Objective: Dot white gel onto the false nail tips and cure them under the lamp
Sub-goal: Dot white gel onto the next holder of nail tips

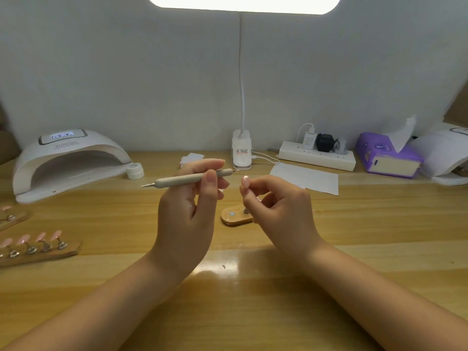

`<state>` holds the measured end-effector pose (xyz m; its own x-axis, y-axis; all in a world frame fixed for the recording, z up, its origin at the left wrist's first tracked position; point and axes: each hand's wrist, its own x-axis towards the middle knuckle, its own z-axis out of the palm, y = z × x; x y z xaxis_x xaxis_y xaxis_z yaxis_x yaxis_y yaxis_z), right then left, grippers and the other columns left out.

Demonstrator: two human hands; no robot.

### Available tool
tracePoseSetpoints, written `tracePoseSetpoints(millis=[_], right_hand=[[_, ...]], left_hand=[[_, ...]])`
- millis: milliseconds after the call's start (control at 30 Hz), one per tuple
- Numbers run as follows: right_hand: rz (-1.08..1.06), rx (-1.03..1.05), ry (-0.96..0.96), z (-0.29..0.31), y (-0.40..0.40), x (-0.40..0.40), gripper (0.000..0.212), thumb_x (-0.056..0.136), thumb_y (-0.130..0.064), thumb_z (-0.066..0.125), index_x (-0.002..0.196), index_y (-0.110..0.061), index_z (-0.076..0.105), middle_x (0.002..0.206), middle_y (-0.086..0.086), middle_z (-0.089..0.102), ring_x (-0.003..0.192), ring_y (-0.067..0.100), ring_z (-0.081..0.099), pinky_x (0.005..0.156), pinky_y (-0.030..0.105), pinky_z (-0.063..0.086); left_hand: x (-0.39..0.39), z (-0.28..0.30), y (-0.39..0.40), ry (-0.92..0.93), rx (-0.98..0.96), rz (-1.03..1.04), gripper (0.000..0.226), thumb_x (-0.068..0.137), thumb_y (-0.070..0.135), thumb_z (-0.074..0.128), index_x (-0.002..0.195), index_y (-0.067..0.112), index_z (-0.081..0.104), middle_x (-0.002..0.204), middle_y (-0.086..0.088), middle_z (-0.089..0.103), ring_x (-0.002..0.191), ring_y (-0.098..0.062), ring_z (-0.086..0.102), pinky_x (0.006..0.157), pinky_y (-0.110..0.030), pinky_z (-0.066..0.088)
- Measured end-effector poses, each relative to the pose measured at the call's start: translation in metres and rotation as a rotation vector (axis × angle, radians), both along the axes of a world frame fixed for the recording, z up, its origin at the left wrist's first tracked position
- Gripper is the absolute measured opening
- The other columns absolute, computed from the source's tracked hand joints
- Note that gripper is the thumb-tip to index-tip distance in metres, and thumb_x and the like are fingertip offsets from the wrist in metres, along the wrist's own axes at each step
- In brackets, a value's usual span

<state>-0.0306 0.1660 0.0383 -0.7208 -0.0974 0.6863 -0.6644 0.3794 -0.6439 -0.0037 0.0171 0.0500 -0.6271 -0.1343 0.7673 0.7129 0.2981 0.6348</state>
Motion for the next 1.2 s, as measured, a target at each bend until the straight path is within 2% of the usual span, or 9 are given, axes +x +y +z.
tracePoseSetpoints(millis=[133, 300, 500, 633, 833, 1033, 1200], right_hand=[[-0.012, 0.061, -0.019, -0.008, 0.001, -0.003, 0.009, 0.09, -0.017, 0.066, 0.086, -0.012, 0.072, 0.071, -0.01, 0.067, 0.056, 0.011, 0.06, 0.057, 0.033, 0.051], [-0.03, 0.1, -0.038, -0.014, 0.003, -0.005, 0.01, 0.089, -0.019, 0.066, 0.085, -0.011, 0.071, 0.071, -0.009, 0.067, 0.058, 0.013, 0.058, 0.06, 0.035, 0.051], [-0.036, 0.108, -0.031, -0.018, 0.004, -0.007, 0.012, 0.09, -0.018, 0.065, 0.083, -0.009, 0.07, 0.071, -0.007, 0.067, 0.059, 0.013, 0.058, 0.059, 0.037, 0.05], [-0.03, 0.111, -0.019, -0.02, 0.002, -0.007, 0.01, 0.089, -0.018, 0.066, 0.083, -0.011, 0.07, 0.071, -0.009, 0.067, 0.058, 0.012, 0.058, 0.063, 0.038, 0.05], [-0.011, 0.13, 0.033, -0.022, 0.002, -0.008, 0.007, 0.089, -0.016, 0.068, 0.089, -0.012, 0.073, 0.074, -0.011, 0.067, 0.055, 0.011, 0.055, 0.056, 0.027, 0.048], [0.008, 0.141, 0.042, -0.022, 0.001, -0.007, 0.008, 0.09, -0.017, 0.067, 0.093, -0.013, 0.073, 0.075, -0.012, 0.069, 0.054, 0.01, 0.058, 0.057, 0.033, 0.051], [0.017, 0.145, 0.028, -0.023, 0.001, -0.007, 0.009, 0.089, -0.016, 0.067, 0.095, -0.014, 0.074, 0.077, -0.01, 0.07, 0.056, 0.011, 0.059, 0.06, 0.039, 0.052]], left_hand=[[-0.003, -0.008, -0.002, -0.04, 0.023, -0.024, 0.02, 0.099, 0.032, 0.042, 0.109, 0.03, 0.059, 0.092, 0.005, 0.068, 0.079, -0.014, 0.066, 0.071, -0.019, 0.052], [-0.008, -0.015, -0.002, -0.12, 0.087, -0.024, 0.01, 0.096, 0.024, 0.047, 0.097, 0.028, 0.056, 0.083, 0.008, 0.065, 0.075, -0.009, 0.064, 0.069, -0.016, 0.05], [-0.007, -0.022, 0.0, -0.141, 0.081, -0.011, 0.006, 0.095, 0.031, 0.049, 0.093, 0.029, 0.054, 0.078, 0.011, 0.063, 0.072, -0.007, 0.063, 0.067, -0.01, 0.046], [-0.005, -0.023, 0.001, -0.12, 0.039, -0.027, 0.014, 0.092, 0.037, 0.045, 0.096, 0.028, 0.055, 0.082, 0.007, 0.063, 0.075, -0.011, 0.063, 0.066, -0.012, 0.047], [-0.004, -0.025, 0.002, -0.113, -0.001, -0.032, 0.013, 0.091, 0.036, 0.045, 0.093, 0.028, 0.055, 0.079, 0.005, 0.063, 0.072, -0.013, 0.063, 0.063, -0.016, 0.049], [-0.003, -0.025, 0.001, -0.109, -0.028, -0.021, 0.013, 0.092, 0.035, 0.045, 0.092, 0.028, 0.055, 0.079, 0.006, 0.064, 0.073, -0.011, 0.064, 0.063, -0.013, 0.048], [-0.004, -0.025, 0.002, -0.114, -0.033, -0.006, 0.013, 0.09, 0.036, 0.045, 0.09, 0.029, 0.056, 0.076, 0.006, 0.063, 0.071, -0.012, 0.063, 0.061, -0.019, 0.05]])
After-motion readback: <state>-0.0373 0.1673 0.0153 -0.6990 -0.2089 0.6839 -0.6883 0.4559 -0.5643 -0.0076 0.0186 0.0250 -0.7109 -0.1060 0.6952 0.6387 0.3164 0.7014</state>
